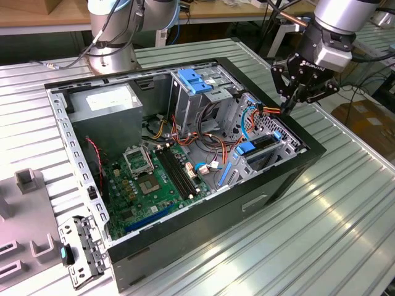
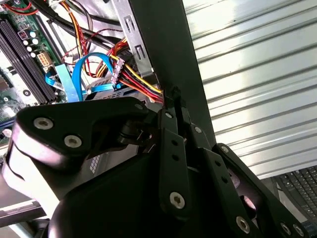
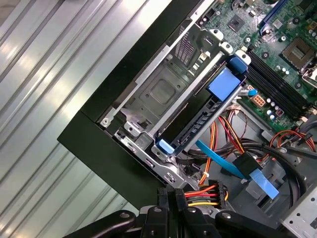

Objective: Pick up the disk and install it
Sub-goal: 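Insert the first disk wire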

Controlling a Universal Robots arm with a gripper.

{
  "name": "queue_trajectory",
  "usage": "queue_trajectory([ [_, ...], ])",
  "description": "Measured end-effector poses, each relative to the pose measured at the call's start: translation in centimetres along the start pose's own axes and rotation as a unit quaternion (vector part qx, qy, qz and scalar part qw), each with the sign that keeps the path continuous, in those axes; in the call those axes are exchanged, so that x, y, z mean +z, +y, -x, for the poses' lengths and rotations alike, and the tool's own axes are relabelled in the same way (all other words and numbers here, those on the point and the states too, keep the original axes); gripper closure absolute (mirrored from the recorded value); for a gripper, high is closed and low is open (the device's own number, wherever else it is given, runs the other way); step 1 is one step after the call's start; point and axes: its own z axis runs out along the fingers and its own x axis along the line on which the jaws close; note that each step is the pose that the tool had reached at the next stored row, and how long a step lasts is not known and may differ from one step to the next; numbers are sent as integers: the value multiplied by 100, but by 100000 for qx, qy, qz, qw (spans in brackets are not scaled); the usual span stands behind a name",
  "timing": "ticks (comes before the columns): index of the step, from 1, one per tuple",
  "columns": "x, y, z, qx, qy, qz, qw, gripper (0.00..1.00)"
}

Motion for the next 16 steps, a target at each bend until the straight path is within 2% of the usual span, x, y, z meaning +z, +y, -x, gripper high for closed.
queue_trajectory([
  [3,0,0,0,375,6,12,99999,83],
  [7,0,0,0,3125,63,98,99951,83],
  [14,0,0,1,7213,154,229,99739,83],
  [16,0,5,5,8383,176,264,99648,83],
])
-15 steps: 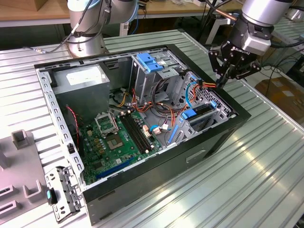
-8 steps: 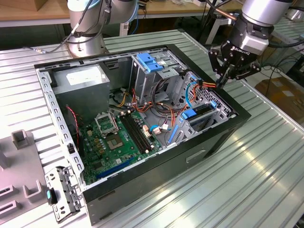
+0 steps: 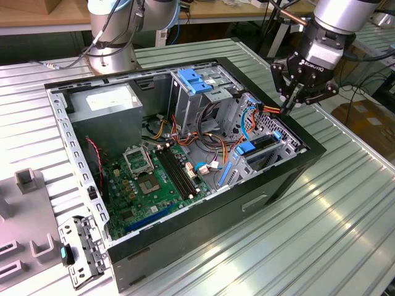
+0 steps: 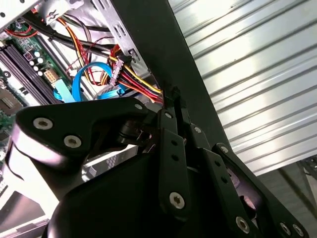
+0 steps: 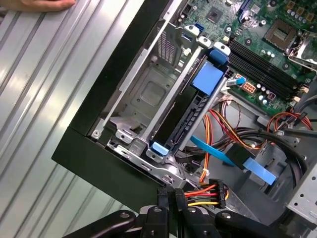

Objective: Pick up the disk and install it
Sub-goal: 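Insert the first disk wire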

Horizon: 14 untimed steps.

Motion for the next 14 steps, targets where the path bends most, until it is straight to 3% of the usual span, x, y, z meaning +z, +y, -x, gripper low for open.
queue_trajectory([
  [6,0,5,3,2838,60,90,99960,83],
  [14,0,16,10,6760,142,211,99771,83],
])
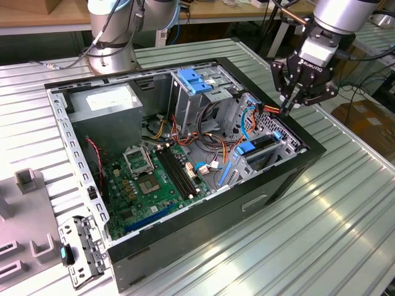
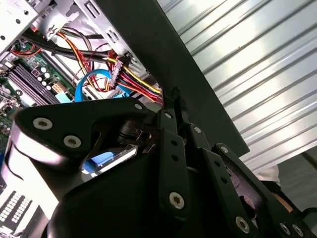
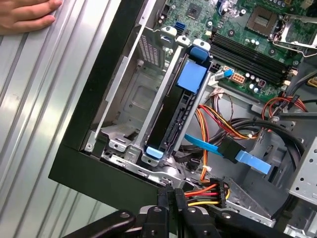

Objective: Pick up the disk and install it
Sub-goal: 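Insert the first disk wire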

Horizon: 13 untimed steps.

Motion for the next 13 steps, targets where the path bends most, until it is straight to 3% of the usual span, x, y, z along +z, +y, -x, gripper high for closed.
queue_trajectory([
  [6,-2,83,34,688,11,21,99998,83],
  [13,-3,95,39,1099,25,36,99994,83],
])
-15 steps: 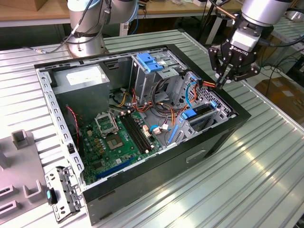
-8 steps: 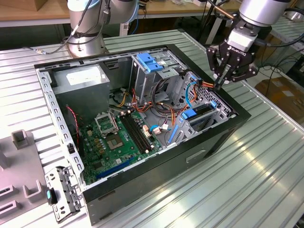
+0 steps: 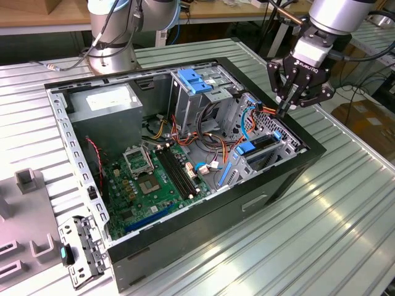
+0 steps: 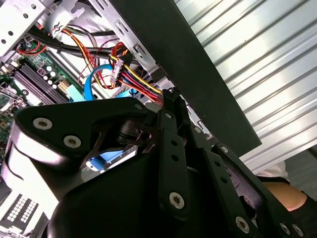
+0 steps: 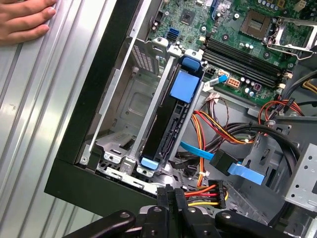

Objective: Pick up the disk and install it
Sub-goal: 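Insert the first disk wire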

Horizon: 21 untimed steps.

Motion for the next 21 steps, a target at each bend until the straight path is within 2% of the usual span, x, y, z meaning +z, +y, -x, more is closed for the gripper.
queue_trajectory([
  [11,0,0,0,354,8,9,99999,83],
  [13,1,1,0,2025,39,62,99979,83],
  [15,1,0,0,4148,87,127,99914,83],
  [21,1,8,3,6906,143,214,99761,83],
])
